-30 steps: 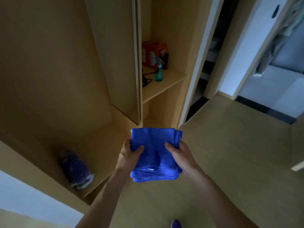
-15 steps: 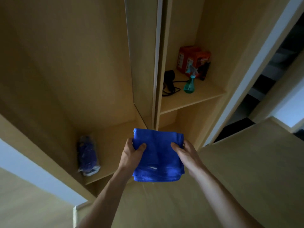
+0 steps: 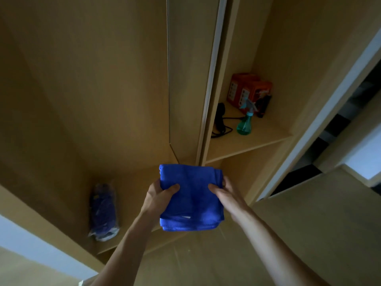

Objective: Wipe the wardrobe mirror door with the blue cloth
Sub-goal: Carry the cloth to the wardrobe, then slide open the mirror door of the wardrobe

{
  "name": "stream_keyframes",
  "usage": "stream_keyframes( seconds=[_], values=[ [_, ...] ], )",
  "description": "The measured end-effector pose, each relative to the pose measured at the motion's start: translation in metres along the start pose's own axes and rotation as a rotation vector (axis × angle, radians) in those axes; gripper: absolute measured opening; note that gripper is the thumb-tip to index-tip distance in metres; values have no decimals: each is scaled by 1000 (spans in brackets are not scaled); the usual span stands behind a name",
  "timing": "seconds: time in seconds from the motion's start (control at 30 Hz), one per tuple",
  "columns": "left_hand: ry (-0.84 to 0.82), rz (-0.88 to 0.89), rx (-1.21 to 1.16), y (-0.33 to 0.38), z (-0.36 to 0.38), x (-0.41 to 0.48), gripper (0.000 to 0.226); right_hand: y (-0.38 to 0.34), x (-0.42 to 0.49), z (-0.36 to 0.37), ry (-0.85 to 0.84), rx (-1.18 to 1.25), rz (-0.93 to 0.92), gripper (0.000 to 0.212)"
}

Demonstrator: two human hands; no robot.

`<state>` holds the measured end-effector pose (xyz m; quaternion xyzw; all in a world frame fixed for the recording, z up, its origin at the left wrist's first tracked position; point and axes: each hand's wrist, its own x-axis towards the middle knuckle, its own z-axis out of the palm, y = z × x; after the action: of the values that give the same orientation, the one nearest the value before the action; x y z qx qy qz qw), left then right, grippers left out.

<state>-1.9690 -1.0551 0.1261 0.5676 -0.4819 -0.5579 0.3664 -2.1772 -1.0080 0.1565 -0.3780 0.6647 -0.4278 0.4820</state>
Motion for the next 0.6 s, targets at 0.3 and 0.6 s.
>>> stream_keyframes(
  seconds=[0.3,0.6],
  values=[
    [125,144,61,36,-23,31,16,-20,47,14,-22,-124,-24,30],
    [257,339,34,88,-1,38,65,-54,86,-4,-117,-222,-111,28]
  ],
)
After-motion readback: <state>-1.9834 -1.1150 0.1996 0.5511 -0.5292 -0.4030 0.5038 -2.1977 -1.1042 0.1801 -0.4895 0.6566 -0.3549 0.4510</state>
